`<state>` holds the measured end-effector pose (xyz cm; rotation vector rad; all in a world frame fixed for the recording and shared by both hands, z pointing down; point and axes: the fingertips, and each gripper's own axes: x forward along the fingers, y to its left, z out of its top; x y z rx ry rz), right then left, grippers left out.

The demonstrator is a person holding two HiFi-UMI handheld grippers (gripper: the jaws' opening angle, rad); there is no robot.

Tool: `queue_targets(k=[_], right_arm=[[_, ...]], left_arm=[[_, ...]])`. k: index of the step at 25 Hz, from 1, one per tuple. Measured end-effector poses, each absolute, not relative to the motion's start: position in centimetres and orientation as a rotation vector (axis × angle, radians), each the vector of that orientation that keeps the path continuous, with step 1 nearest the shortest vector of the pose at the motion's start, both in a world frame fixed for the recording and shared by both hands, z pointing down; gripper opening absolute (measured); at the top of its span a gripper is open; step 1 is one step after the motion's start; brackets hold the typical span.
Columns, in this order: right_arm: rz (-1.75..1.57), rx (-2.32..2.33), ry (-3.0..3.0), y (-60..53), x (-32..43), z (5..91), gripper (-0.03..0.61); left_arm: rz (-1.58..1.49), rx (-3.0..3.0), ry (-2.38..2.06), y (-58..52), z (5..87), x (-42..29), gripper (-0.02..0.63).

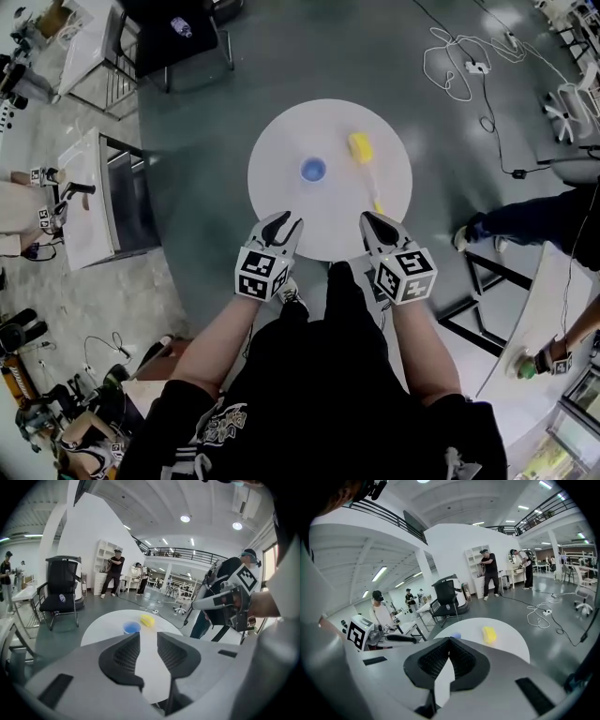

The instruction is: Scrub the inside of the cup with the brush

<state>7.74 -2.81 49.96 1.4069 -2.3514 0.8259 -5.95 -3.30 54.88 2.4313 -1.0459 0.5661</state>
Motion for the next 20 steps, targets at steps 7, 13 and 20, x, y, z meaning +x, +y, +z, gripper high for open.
queue_targets(k=[7, 13, 20], right_arm=[[0.855, 1.401, -2.327, -4.9, 9.2, 51.7, 0.021], [0.885, 1.378, -2.300, -6.0, 10.2, 53.8, 0.021], [0.927, 1.311, -2.280, -7.2, 11.0, 56.1, 0.021]], left_arm=[[0.614, 2.400, -1.075, -6.0, 58.3, -4.7, 0.184], [0.668, 2.384, -1.099, -7.8, 61.4, -3.8, 0.217], [0.709, 2.337, -1.176, -10.7, 65.2, -2.8, 0.285]])
